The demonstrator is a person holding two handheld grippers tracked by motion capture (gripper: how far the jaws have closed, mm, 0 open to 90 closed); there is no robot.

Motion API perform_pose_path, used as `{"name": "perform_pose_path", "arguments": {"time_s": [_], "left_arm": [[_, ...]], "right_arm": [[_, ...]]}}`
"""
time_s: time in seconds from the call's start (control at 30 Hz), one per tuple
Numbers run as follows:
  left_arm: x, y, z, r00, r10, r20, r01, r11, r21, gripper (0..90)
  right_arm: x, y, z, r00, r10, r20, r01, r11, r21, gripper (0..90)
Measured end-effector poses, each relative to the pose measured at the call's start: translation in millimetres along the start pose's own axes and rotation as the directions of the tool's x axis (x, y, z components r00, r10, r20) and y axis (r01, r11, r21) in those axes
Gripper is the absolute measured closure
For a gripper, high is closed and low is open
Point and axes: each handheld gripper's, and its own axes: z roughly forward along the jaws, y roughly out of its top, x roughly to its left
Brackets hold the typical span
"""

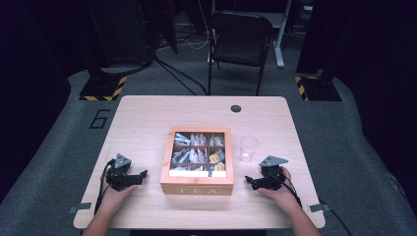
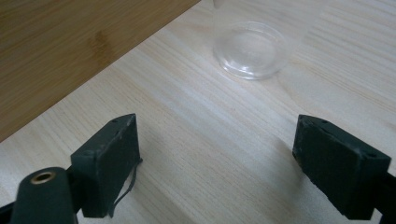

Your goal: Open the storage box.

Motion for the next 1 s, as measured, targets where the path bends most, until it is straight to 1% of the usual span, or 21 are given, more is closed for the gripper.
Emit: {"name": "perform_pose_path", "arguments": {"time_s": [0.33,0.47,0.5,0.6,0.67,0.7,0.73,0.87,1.0], "left_arm": [[-0.9,-0.4,0.6,0.9999,-0.005,-0.009,0.005,0.9999,-0.01,19.3],[-1.0,-0.4,0.6,0.9999,-0.007,-0.01,0.007,0.9999,-0.011,19.3],[-1.0,-0.4,0.6,0.9999,-0.007,-0.01,0.007,0.9999,-0.011,19.3],[-0.9,-0.3,0.2,1.0,-0.004,-0.007,0.004,1.0,-0.006,19.4],[-0.8,-0.2,-0.1,1.0,-0.003,-0.004,0.003,1.0,-0.004,19.9],[-1.1,-0.6,0.4,0.9999,-0.003,-0.01,0.003,0.9999,-0.013,20.0],[-0.9,-0.4,-0.1,1.0,-0.002,-0.007,0.002,1.0,-0.008,20.1],[-1.2,-0.4,-0.6,0.9999,-0.011,-0.012,0.011,0.9999,-0.009,22.4],[-1.5,-0.5,-1.1,0.9999,-0.011,-0.01,0.011,0.9999,-0.011,24.3]], "right_arm": [[0.4,-0.1,-0.1,1.0,0.003,0.002,-0.003,1.0,0.0,13.9],[1.3,-0.2,-0.5,1.0,0.008,0.002,-0.008,1.0,0.001,14.7],[1.0,-0.2,-0.5,1.0,0.001,0.005,-0.001,1.0,-0.001,15.0],[1.0,-0.1,-0.8,1.0,0.002,0.002,-0.002,1.0,0.001,15.4],[0.8,-0.2,-1.2,1.0,0.002,0.001,-0.002,1.0,0.003,16.8],[1.0,-0.5,-1.1,1.0,0.008,0.004,-0.008,0.9999,-0.007,17.7],[1.1,-0.5,-1.3,0.9999,0.009,0.006,-0.009,0.9999,-0.008,18.2],[1.3,-0.7,-1.7,1.0,0.008,-0.002,-0.008,0.9999,-0.008,19.6],[1.9,-1.0,-2.1,1.0,0.007,-0.006,-0.008,0.9999,-0.012,21.8]]}}
